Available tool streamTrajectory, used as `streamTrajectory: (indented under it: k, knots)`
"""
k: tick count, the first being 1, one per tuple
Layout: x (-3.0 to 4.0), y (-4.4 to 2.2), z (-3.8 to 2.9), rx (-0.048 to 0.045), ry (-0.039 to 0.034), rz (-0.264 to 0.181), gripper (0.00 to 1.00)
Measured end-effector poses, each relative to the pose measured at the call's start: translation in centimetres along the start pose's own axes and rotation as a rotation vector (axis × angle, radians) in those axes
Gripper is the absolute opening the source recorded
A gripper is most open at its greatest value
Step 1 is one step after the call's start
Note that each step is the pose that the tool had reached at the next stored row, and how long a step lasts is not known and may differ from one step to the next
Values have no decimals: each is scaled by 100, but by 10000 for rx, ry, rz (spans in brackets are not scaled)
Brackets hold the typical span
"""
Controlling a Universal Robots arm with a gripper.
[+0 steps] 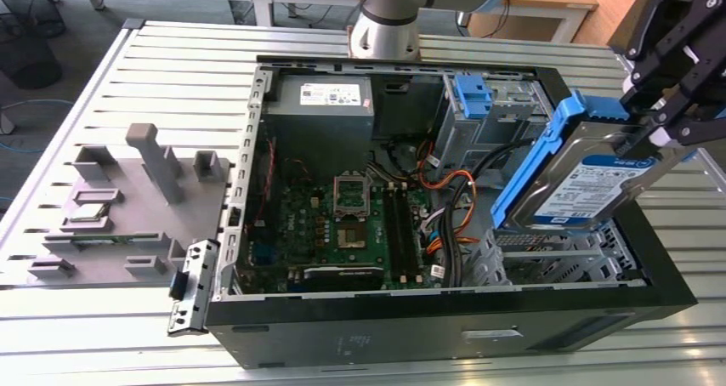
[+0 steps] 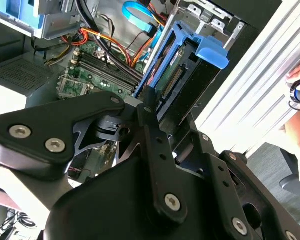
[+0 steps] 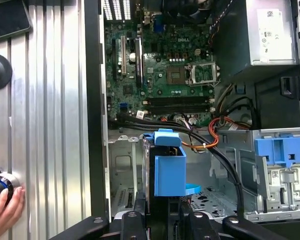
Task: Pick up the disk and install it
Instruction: 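Insert the disk into the insertion slot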
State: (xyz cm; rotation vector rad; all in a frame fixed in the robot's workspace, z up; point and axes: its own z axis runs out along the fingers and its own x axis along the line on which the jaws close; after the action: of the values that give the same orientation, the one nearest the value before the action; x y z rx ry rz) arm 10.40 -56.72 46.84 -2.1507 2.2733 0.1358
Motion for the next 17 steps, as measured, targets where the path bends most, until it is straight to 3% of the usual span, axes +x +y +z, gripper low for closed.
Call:
streamTrajectory:
  k: [5, 10, 17]
  knots:
    - [1, -73, 49, -8, 0, 1, 35]
    - [9, -77, 57, -4, 57, 3, 35]
    - [30, -83, 97, -17, 75, -205, 35]
